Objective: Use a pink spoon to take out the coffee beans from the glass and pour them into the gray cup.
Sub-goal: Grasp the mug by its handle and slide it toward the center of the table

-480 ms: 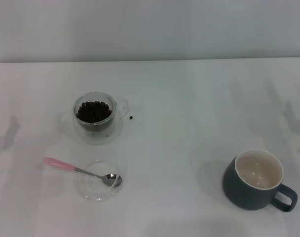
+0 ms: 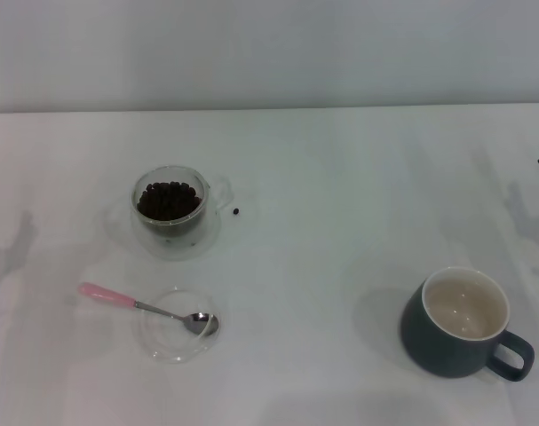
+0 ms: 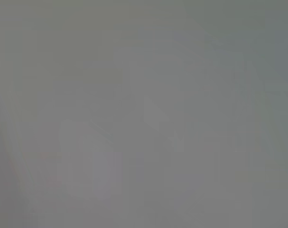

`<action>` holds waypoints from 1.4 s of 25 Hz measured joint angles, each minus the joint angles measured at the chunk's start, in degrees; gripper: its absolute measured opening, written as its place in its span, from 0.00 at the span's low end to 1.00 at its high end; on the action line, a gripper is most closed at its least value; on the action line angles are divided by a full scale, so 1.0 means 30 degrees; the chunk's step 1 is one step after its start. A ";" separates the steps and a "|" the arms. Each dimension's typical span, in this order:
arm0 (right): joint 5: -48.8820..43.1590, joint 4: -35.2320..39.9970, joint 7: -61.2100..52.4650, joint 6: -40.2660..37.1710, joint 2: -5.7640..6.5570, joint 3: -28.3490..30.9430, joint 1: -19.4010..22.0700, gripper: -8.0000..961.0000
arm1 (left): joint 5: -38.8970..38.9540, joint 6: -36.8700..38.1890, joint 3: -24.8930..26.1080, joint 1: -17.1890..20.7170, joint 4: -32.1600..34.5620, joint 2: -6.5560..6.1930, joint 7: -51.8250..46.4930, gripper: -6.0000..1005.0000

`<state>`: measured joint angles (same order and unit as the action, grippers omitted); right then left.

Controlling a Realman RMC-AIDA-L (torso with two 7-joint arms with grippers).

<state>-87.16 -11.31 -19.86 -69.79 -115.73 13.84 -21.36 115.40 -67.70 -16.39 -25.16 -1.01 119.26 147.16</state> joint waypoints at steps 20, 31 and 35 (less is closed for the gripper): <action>-0.0086 0.0826 -0.1782 -0.7670 0.0411 -0.8959 0.5609 0.79 | -0.1263 -0.0195 -0.0189 0.0629 0.0644 -0.0110 0.0040 0.89; -0.0098 0.2967 -0.4092 -0.8855 0.0475 -1.3335 0.6983 0.78 | -0.1619 -0.0224 -0.0113 0.0794 0.0558 0.0003 0.0049 0.89; -0.0098 0.3044 -0.4385 -0.8669 0.0487 -1.4637 0.7122 0.77 | -0.1540 -0.0228 -0.0061 0.0873 0.0549 0.0009 0.0049 0.89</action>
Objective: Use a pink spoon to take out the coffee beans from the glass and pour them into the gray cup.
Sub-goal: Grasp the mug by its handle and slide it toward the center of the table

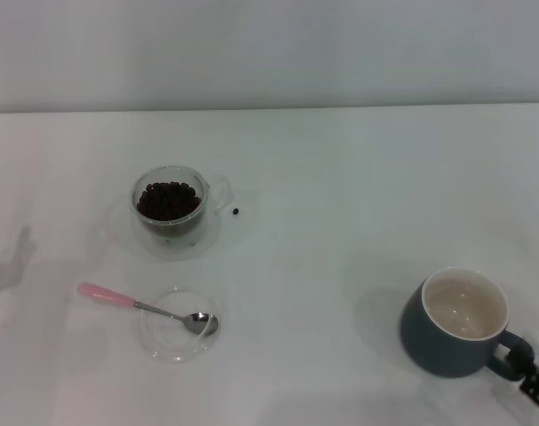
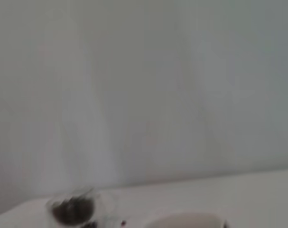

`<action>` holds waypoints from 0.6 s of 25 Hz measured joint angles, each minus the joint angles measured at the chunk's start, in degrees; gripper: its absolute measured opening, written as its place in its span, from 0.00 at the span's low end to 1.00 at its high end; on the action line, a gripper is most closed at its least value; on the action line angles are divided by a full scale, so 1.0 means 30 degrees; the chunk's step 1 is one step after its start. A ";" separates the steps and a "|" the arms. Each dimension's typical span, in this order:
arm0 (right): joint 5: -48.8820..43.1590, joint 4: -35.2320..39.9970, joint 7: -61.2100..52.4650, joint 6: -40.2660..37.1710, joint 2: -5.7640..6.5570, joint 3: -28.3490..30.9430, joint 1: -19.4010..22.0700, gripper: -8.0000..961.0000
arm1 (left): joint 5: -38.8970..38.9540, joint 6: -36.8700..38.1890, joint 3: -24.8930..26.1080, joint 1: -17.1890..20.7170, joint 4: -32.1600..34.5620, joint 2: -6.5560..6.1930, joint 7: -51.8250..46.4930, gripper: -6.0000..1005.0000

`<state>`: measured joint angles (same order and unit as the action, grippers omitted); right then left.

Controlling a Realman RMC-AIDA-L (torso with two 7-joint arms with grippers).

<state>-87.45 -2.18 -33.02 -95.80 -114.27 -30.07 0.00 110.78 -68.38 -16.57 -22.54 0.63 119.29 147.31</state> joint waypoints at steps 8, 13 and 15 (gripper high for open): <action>0.0087 0.0018 -0.0007 0.1881 -0.0054 -0.0470 -0.0141 0.77 | 0.0028 -0.0001 0.0019 0.0012 -0.0007 -0.0008 0.0001 0.89; 0.0196 0.0026 -0.0023 0.3699 -0.0124 -0.0382 -0.0659 0.76 | 0.0042 0.0087 0.0018 -0.0074 -0.0003 -0.0009 0.0000 0.89; 0.0217 0.0026 -0.0032 0.4008 -0.0135 -0.0327 -0.0761 0.76 | 0.0046 0.0096 0.0017 -0.0090 0.0016 -0.0009 0.0001 0.89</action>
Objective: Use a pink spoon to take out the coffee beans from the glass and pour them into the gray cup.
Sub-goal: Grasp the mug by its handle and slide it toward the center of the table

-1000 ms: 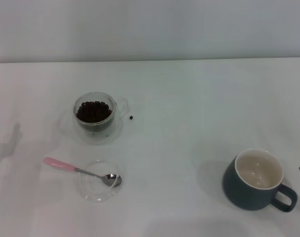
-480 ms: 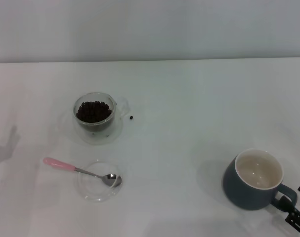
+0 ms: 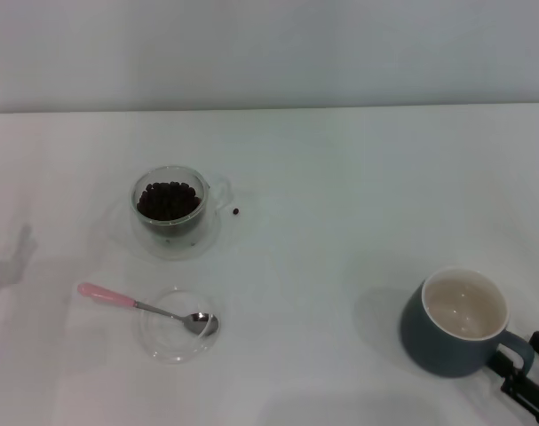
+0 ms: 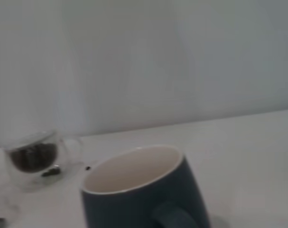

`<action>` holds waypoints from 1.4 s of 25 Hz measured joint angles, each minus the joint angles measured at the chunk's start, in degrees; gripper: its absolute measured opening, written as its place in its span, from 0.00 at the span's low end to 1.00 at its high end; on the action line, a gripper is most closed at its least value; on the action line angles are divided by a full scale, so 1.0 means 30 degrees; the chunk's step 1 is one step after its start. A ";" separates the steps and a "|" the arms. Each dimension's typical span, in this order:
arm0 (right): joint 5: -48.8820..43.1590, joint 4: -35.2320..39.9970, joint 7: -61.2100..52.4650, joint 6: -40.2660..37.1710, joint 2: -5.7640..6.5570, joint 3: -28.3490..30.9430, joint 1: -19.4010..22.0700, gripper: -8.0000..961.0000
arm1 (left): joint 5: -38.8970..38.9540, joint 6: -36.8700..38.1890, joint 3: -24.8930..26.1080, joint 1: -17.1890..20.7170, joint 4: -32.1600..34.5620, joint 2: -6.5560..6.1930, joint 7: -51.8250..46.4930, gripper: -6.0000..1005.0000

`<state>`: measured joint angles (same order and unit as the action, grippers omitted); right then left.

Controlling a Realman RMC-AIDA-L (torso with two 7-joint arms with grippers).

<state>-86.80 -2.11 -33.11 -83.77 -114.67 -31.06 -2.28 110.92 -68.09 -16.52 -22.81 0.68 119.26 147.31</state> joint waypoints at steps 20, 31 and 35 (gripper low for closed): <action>0.0050 -0.0071 -0.0038 0.2090 -0.0053 0.3471 -0.2348 0.74 | 0.0097 -0.0077 0.0061 0.0068 0.0150 -0.0015 -0.0001 0.89; -0.0131 -0.0583 -0.0093 0.2136 -0.0112 0.3250 -0.2816 0.49 | 0.0313 0.0041 0.0057 -0.0031 0.0320 -0.0089 0.0000 0.89; -0.0177 -0.1059 -0.0091 0.2105 -0.0148 0.3231 -0.3262 0.31 | 0.0322 0.0051 0.0057 -0.0101 0.0388 -0.0076 -0.0002 0.89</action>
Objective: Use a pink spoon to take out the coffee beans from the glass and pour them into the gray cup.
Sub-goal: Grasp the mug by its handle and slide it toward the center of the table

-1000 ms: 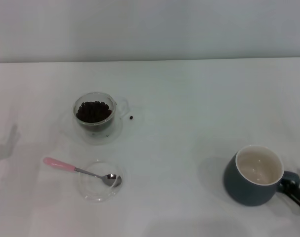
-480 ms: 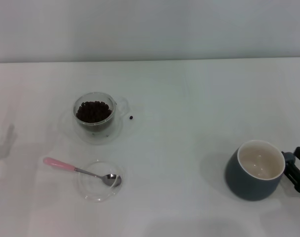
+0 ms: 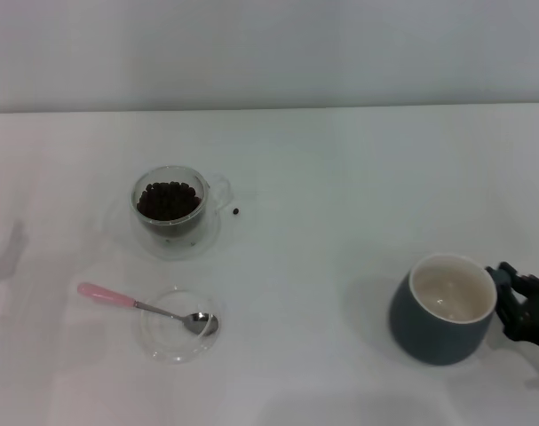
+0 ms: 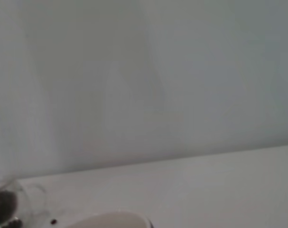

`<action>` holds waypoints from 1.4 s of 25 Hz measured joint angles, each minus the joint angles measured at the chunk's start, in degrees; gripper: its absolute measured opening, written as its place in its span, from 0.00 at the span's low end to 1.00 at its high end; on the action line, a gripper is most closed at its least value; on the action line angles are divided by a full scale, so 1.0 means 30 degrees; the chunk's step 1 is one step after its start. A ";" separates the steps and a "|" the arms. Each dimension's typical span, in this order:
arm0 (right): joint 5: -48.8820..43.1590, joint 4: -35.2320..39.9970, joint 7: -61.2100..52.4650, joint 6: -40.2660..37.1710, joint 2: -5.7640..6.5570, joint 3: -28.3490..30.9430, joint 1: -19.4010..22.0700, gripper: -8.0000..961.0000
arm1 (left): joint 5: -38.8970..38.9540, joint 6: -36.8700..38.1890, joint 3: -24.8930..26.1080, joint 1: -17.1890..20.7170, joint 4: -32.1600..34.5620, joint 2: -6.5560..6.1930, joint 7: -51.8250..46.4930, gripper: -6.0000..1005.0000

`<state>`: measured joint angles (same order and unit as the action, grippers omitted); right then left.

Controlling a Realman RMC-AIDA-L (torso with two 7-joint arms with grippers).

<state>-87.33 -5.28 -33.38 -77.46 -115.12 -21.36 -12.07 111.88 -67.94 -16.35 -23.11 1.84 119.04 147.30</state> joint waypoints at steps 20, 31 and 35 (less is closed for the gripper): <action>-0.0677 -0.2925 0.1956 0.3479 -0.0333 0.0166 -0.4534 0.22 | 0.0000 -0.0130 0.0001 0.0131 0.0000 0.0023 -0.0019 0.89; -0.0832 -0.3085 0.1543 0.4236 -0.0265 0.0169 -0.4715 0.21 | -0.0001 -0.0148 -0.0006 0.0068 -0.0131 0.0018 -0.0048 0.88; -0.1342 -0.2719 0.0466 0.3071 -0.0104 -0.0029 -0.4020 0.40 | -0.0001 -0.0148 -0.0015 -0.0025 -0.0148 0.0018 -0.0045 0.88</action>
<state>-91.36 -13.44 -31.99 -68.24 -115.43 -21.45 -24.13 111.88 -68.38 -16.40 -23.19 1.40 119.09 147.17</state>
